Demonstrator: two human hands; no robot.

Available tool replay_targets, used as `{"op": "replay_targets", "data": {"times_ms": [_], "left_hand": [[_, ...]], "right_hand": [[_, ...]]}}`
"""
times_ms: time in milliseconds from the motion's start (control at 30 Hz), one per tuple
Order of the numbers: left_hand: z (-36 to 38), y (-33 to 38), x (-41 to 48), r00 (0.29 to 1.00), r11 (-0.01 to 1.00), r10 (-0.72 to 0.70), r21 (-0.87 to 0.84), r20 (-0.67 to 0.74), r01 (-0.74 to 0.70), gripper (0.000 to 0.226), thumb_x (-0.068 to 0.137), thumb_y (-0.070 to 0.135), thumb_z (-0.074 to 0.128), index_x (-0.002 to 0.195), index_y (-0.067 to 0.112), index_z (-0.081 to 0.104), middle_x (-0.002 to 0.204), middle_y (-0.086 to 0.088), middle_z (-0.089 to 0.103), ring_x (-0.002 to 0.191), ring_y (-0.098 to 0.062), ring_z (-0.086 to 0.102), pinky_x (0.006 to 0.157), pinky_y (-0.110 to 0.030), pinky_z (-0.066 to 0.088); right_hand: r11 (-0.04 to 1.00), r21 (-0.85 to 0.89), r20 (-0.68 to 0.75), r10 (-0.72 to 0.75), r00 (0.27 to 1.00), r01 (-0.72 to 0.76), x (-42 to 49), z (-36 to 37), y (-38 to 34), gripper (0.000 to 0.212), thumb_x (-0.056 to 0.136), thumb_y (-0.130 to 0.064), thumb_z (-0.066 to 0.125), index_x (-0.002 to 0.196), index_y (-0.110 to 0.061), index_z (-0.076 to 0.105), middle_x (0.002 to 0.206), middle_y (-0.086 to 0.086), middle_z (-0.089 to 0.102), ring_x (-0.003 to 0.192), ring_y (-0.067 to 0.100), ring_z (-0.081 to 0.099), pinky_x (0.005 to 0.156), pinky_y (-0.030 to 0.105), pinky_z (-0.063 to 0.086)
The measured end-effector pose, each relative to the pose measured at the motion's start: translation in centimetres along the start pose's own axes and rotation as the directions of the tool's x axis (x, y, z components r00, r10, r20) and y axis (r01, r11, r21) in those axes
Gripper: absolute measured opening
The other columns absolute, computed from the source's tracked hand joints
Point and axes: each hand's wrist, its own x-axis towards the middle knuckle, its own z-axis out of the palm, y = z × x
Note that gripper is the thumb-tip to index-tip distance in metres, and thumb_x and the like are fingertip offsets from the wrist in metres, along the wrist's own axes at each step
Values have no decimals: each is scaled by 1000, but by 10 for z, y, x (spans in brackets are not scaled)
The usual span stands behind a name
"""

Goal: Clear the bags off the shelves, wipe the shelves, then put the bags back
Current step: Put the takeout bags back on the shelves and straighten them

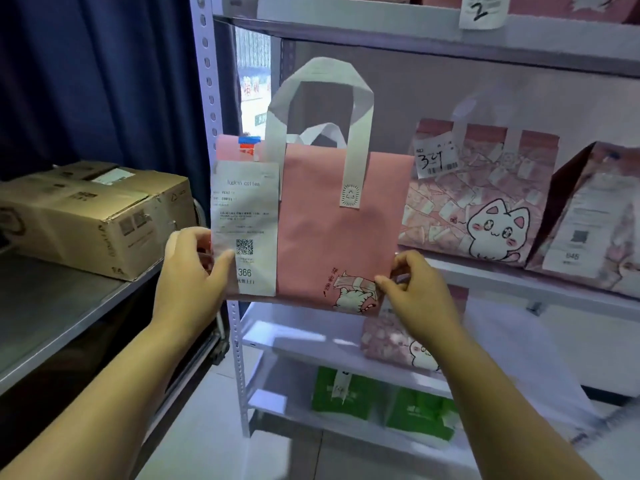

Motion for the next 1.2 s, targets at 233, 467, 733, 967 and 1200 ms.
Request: {"op": "replay_targets", "data": {"times_ms": [233, 467, 733, 967, 1200], "left_hand": [[-25, -16, -60, 997, 996, -76, 40, 28, 75, 19, 84, 29, 64, 92, 30, 47, 98, 7, 46, 80, -7, 55, 62, -22, 47], [-15, -60, -118, 959, 968, -237, 122, 155, 219, 19, 83, 31, 64, 83, 38, 46, 99, 10, 52, 81, -3, 57, 60, -27, 54], [29, -113, -131, 865, 916, -398, 190, 306, 354, 12, 85, 29, 63, 86, 33, 52, 101, 9, 56, 79, 0, 57, 58, -23, 49], [86, -163, -100, 782, 891, -454, 199, 427, 408, 15, 85, 22, 64, 93, 30, 54, 103, 11, 57, 82, 6, 56, 59, -15, 42], [135, -207, -52, 784, 923, -379, 140, 492, 358, 19, 87, 16, 62, 99, 28, 54, 96, 20, 58, 82, 10, 56, 63, -7, 40]], "right_hand": [[1000, -14, 87, 2, 996, -1, -55, 15, 17, 22, 85, -25, 65, 99, -32, 49, 81, -19, 56, 68, -1, 57, 59, 18, 47], [992, -39, 167, 124, 978, -120, -93, 41, 50, 46, 82, -18, 68, 120, -31, 47, 82, -15, 56, 70, 4, 58, 62, 27, 47], [950, -116, 285, 312, 906, -291, -96, 84, 97, 45, 85, -12, 63, 118, -35, 44, 76, -19, 56, 73, 0, 57, 57, 19, 42], [920, -87, 248, 391, 886, -382, -59, 136, 129, 51, 86, -9, 59, 129, -30, 41, 92, -12, 58, 81, 13, 59, 68, 25, 43], [909, -33, 225, 412, 883, -416, -11, 186, 157, 51, 84, 0, 53, 120, -33, 39, 97, -11, 59, 91, 19, 62, 79, 39, 53]]}}
